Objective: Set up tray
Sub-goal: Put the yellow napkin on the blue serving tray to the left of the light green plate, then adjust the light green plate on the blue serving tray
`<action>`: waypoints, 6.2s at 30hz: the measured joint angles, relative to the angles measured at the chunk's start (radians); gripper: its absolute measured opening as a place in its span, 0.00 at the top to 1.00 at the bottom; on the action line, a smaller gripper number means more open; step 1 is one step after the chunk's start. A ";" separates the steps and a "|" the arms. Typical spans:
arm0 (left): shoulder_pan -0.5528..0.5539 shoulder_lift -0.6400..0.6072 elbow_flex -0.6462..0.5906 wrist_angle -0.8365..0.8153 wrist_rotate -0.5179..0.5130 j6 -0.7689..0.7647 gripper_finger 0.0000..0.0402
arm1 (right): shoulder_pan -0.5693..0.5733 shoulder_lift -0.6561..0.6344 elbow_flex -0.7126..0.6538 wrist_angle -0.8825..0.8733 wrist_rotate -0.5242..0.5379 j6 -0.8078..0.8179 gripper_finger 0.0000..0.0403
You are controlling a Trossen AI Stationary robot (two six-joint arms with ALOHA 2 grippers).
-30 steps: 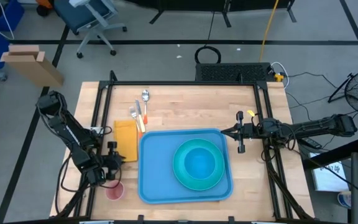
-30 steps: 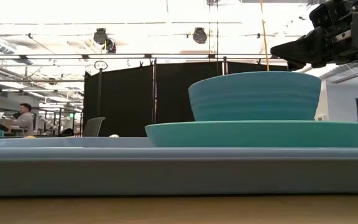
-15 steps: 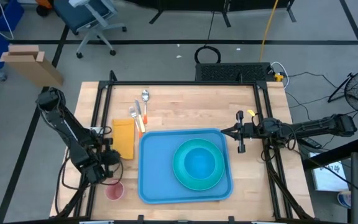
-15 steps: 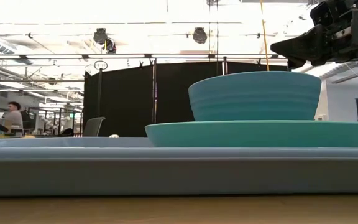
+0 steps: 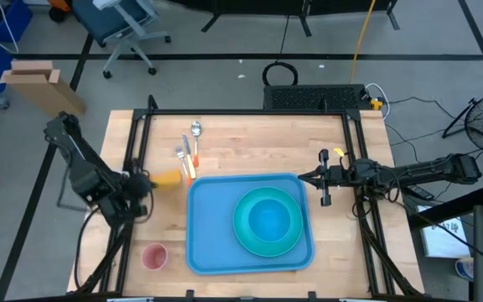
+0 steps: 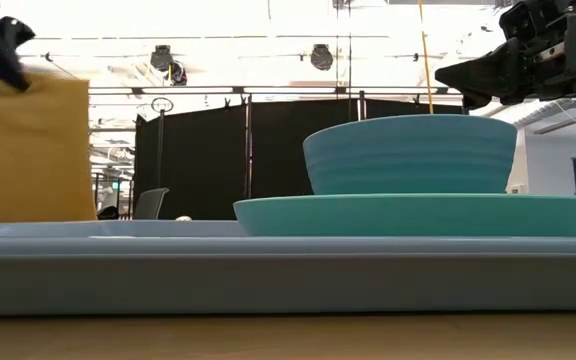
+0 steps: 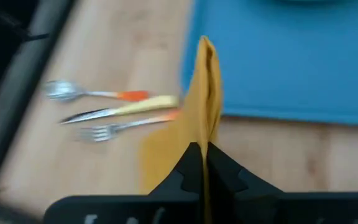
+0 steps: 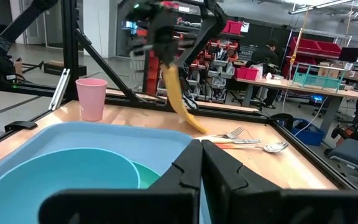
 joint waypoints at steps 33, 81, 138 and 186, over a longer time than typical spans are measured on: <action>0.772 0.409 0.322 0.525 0.259 0.973 0.99 | 0.000 0.000 0.000 0.030 -0.006 -0.012 1.00; 0.304 0.982 0.316 0.850 0.679 0.942 0.98 | 0.000 0.000 0.000 0.022 -0.005 -0.002 1.00; 1.285 0.233 0.009 0.597 0.408 0.665 0.99 | 0.000 0.000 0.000 0.011 -0.005 -0.002 1.00; 1.436 0.344 0.009 0.639 0.580 0.742 0.99 | 0.000 0.000 0.000 0.052 -0.004 -0.018 1.00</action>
